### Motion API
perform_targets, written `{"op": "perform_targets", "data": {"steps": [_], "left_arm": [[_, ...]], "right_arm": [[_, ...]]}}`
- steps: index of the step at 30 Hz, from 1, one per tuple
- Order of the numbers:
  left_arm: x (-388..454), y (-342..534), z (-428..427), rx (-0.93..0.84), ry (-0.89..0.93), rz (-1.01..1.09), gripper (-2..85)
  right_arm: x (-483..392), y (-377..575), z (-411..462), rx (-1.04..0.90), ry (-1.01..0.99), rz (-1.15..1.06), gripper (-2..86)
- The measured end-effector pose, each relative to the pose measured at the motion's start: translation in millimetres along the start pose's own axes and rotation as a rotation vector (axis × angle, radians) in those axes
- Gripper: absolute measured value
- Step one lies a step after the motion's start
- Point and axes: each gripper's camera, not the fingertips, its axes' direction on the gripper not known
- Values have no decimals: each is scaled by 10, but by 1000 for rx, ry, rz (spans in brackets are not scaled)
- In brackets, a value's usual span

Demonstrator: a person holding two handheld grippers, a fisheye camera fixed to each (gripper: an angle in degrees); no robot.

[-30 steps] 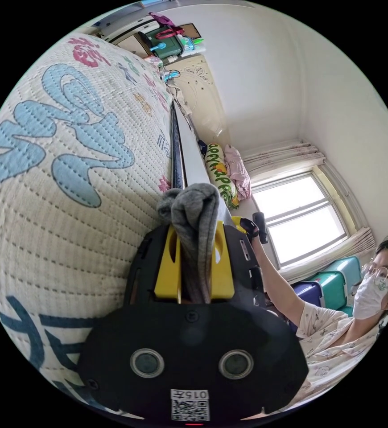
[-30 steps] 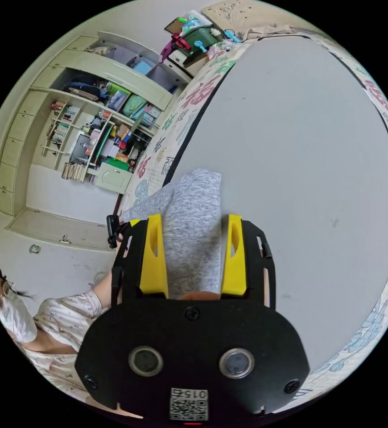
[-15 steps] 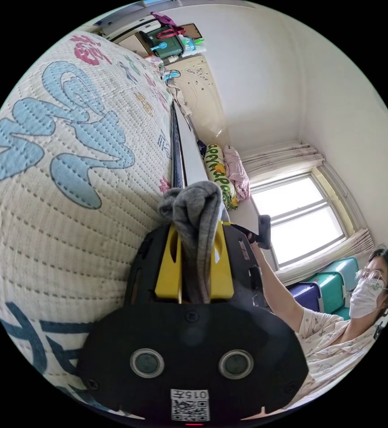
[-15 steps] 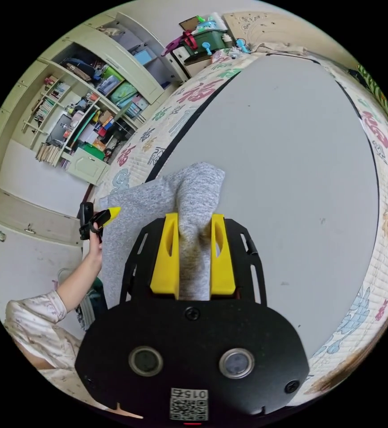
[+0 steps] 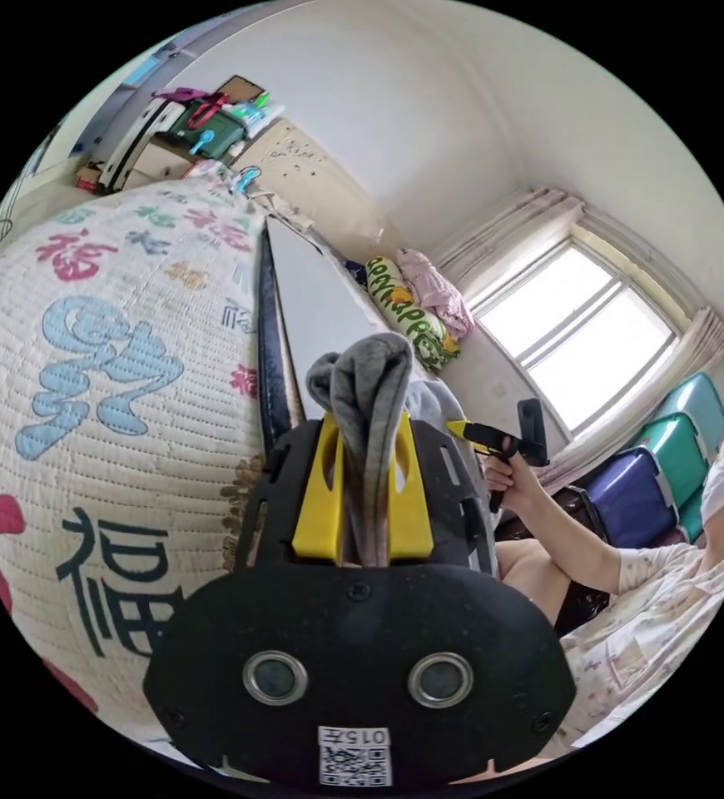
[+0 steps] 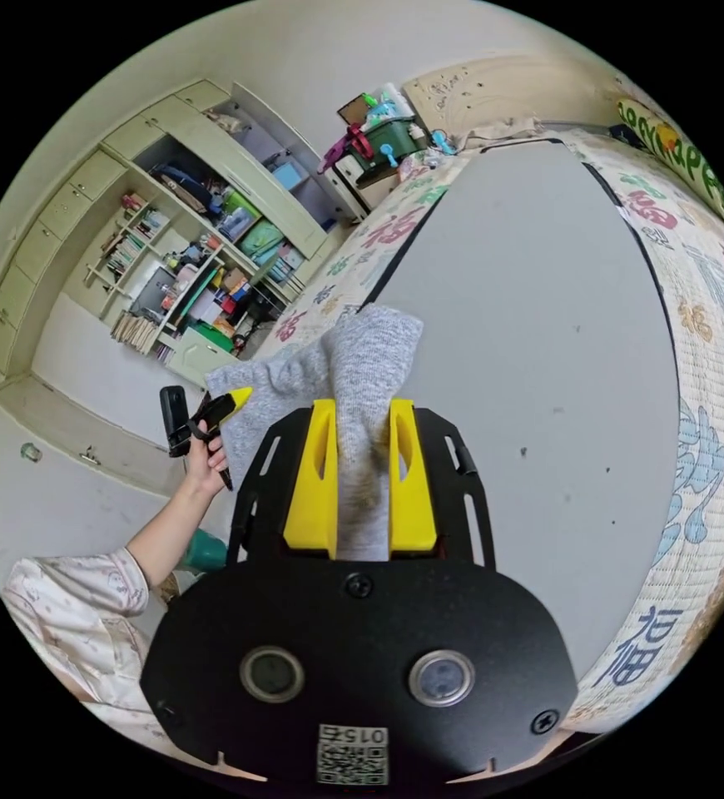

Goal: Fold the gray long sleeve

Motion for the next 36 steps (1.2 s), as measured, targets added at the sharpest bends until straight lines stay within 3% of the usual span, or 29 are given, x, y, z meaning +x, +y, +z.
{"op": "perform_targets", "data": {"steps": [6, 12, 16, 19, 25, 31, 36], "left_arm": [[681, 504, -364, 81, -22, 268, 71], [1531, 620, -234, 116, 131, 537, 67], [2109, 833, 144, 118, 224, 805, 66], [2280, 974, 669, 103, 365, 887, 65], [2171, 1311, 2281, 41, 622, 776, 66], [1920, 1728, 3819, -61, 829, 619, 67], [1790, 1701, 5057, -141, 842, 547, 72]], "right_arm": [[-973, -40, -395, 108, -77, -133, 90], [-1443, 231, -1223, 424, -167, -171, 87], [-1854, 618, -2044, 599, 1, -322, 86], [-1965, 882, -2579, 696, 129, -320, 84], [-1967, 1258, -3240, 842, 468, -204, 82], [-1709, 1286, -3437, 827, 727, -71, 81], [-1236, 940, -3384, 774, 891, 18, 81]]}}
